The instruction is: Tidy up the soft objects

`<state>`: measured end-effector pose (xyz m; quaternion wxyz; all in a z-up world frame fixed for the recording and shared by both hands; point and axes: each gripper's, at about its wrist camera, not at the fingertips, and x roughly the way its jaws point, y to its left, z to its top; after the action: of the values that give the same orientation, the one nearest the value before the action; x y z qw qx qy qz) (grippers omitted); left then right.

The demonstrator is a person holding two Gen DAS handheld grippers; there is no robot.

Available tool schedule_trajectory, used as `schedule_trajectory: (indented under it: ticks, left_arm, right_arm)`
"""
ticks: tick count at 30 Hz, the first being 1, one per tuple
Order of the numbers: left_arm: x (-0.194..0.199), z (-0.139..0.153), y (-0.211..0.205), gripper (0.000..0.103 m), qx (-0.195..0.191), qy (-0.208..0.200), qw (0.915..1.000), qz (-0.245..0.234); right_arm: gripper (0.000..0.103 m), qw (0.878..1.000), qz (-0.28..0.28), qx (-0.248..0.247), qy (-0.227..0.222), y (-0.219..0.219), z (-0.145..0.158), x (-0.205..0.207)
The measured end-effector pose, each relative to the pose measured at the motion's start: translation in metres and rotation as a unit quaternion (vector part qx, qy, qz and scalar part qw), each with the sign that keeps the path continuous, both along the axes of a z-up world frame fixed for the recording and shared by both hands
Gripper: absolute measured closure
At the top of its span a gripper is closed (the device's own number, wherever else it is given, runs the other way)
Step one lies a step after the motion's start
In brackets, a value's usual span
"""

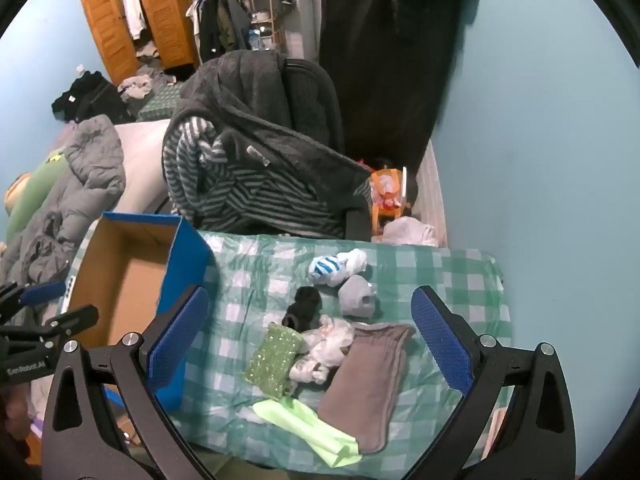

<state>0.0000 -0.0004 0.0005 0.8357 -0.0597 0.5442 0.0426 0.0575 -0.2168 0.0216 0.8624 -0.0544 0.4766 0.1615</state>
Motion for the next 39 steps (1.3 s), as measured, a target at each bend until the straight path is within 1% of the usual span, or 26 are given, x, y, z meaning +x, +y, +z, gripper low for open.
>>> schedule_trajectory:
  ticks: [4, 5, 6, 14, 15, 17, 30, 31, 33, 39]
  left_arm:
    - [0.001, 0.001, -0.001, 0.030, 0.006, -0.005, 1.0000, 0.001]
    - [0.002, 0.001, -0.002, 0.030, 0.004, -0.005, 1.0000, 0.000]
    - [0.000, 0.001, -0.004, 0.030, -0.006, -0.007, 1.0000, -0.002]
    - [0.001, 0.003, -0.003, 0.030, -0.009, -0.001, 1.0000, 0.003]
    - [-0.002, -0.002, 0.004, 0.030, -0.014, -0.002, 0.9999, 0.005]
    - [-0.002, -0.002, 0.005, 0.030, -0.017, -0.002, 0.9998, 0.006]
    - [-0.002, -0.005, 0.000, 0.030, -0.021, 0.003, 0.9997, 0.007]
    - [-0.002, -0.006, 0.000, 0.030, -0.022, 0.003, 0.9997, 0.007]
    - [-0.003, -0.005, 0.000, 0.030, -0.022, 0.003, 0.9997, 0.007]
    - [-0.002, -0.005, -0.001, 0.030, -0.024, 0.005, 0.9997, 0.006]
  right_arm:
    - [0.002, 1.000, 0.000, 0.000, -0.001, 0.000, -0.001, -0.001]
    - [0.002, 1.000, 0.000, 0.000, 0.000, 0.000, -0.001, -0.001]
    - [0.002, 1.000, -0.001, 0.001, 0.001, 0.000, -0.001, -0.001]
    - [0.002, 1.000, 0.000, 0.001, 0.001, 0.001, -0.002, -0.003]
    - [0.002, 1.000, 0.000, 0.001, 0.001, 0.001, -0.002, -0.004]
    - [0.002, 1.000, 0.000, 0.001, 0.002, 0.002, -0.001, -0.004]
    - [0.002, 1.000, 0.000, 0.001, 0.005, -0.001, -0.004, -0.003]
    - [0.002, 1.000, 0.000, 0.002, 0.005, 0.003, 0.000, -0.011]
    - [0.002, 1.000, 0.000, 0.002, 0.005, 0.003, -0.001, -0.011]
    - [0.002, 1.000, 0.000, 0.002, 0.006, -0.001, -0.003, -0.006]
